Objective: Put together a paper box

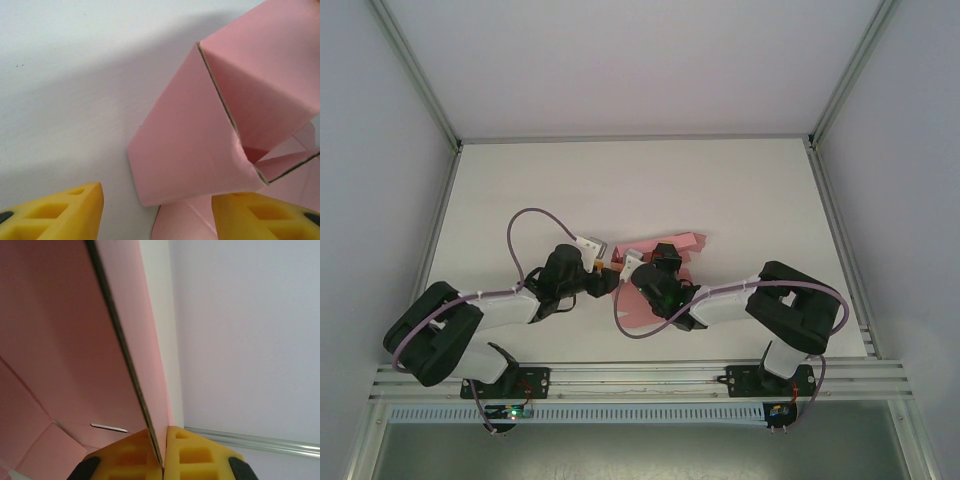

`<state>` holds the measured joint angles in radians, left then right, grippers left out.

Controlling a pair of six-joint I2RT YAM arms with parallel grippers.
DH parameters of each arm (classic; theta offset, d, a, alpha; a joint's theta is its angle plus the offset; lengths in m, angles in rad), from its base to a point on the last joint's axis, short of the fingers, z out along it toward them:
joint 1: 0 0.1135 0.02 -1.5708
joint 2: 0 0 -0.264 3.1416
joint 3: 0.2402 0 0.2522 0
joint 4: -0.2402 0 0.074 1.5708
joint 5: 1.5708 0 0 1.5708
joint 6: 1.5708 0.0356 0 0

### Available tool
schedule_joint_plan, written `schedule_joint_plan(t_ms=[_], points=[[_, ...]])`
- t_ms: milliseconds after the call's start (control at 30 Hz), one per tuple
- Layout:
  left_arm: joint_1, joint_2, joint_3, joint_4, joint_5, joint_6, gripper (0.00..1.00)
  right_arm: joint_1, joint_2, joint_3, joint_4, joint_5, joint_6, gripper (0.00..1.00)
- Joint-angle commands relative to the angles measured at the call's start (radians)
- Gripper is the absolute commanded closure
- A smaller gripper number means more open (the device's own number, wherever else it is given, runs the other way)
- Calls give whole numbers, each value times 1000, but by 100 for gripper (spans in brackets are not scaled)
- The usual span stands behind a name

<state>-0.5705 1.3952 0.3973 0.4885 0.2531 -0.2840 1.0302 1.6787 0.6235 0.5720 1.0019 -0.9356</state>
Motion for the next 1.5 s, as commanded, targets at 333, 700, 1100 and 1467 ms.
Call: schedule_joint_plan(t_ms=[333,700,1100,1467], points=[[-44,128,32,291,-14,-38,37,15,64,-9,-173,-112,72,100],[-86,210,75,317,-376,-64,74,34,32,-58,-182,-200,107,100],[-120,269,132,271,-540,-19,92,20,-31,-32,-259,-248,191,90],[-115,266,154,246,-475,5,100,-60,-466,45,-454,-625,404,32]])
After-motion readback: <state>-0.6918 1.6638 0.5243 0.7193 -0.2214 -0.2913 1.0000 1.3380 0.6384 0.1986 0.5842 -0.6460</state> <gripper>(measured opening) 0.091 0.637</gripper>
